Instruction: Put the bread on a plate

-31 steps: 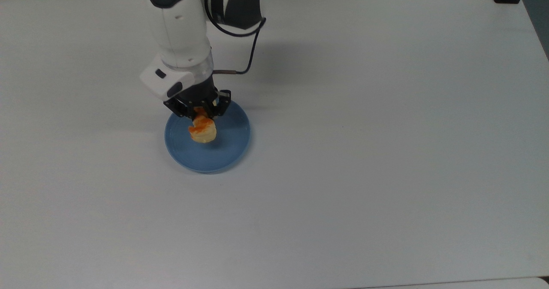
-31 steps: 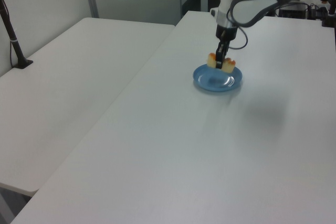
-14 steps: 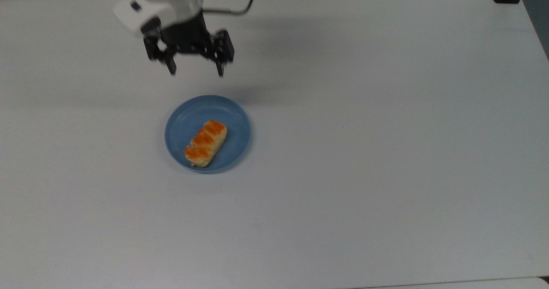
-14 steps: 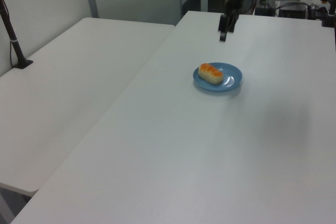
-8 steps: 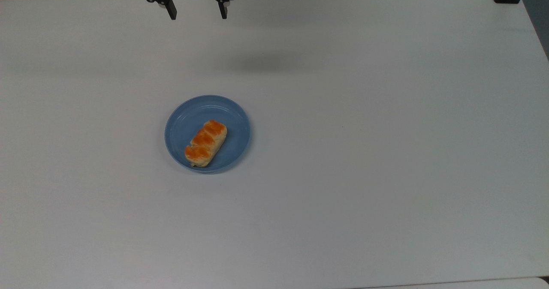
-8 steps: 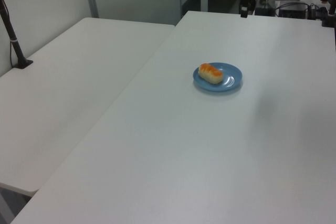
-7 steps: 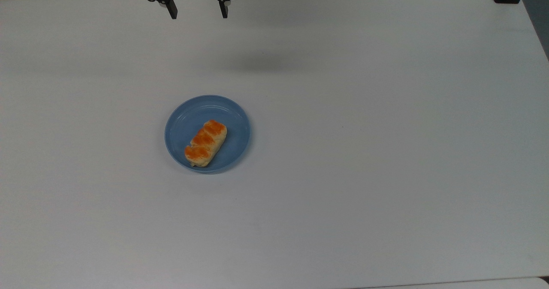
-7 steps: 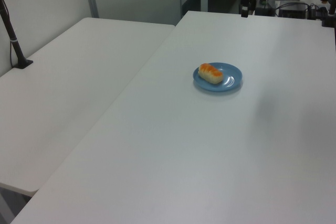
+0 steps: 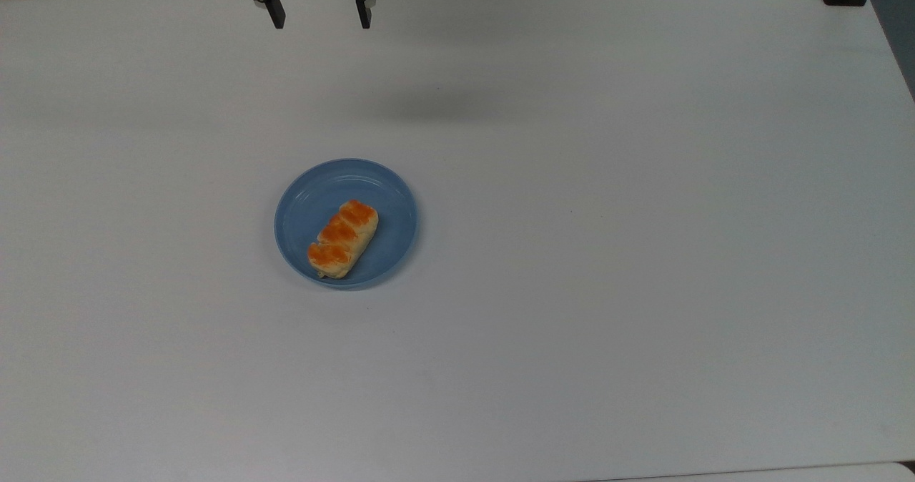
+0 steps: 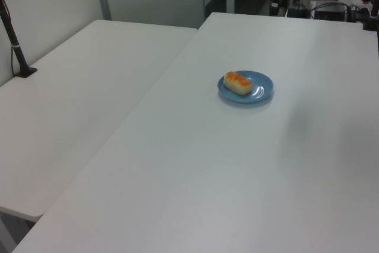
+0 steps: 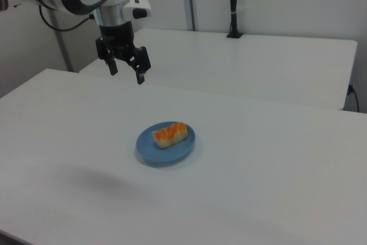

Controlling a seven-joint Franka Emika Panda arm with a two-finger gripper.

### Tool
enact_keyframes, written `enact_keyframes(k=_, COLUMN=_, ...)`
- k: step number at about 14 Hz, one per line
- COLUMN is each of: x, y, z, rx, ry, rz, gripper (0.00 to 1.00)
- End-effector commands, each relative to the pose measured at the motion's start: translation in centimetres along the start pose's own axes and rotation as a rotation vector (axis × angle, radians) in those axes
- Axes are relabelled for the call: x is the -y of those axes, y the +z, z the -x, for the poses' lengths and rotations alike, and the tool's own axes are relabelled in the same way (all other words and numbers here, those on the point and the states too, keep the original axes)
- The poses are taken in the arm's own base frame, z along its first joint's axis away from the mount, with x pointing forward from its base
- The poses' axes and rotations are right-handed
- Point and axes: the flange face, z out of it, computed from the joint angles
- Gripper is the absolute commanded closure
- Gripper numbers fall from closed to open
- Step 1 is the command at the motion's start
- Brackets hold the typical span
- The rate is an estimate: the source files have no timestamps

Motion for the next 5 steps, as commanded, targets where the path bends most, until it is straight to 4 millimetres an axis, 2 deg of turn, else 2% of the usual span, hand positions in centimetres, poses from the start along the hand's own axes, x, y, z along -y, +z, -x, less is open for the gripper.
enact_keyframes(k=1, x=0.27, y=-0.31, z=-0.11, rx=0.017, ry=0.011, rz=0.019, gripper=0.0)
enact_keyframes(k=5, x=0.22, y=-0.49, z=-0.03, rx=0.014, ry=0.012, rz=0.016, gripper=0.0)
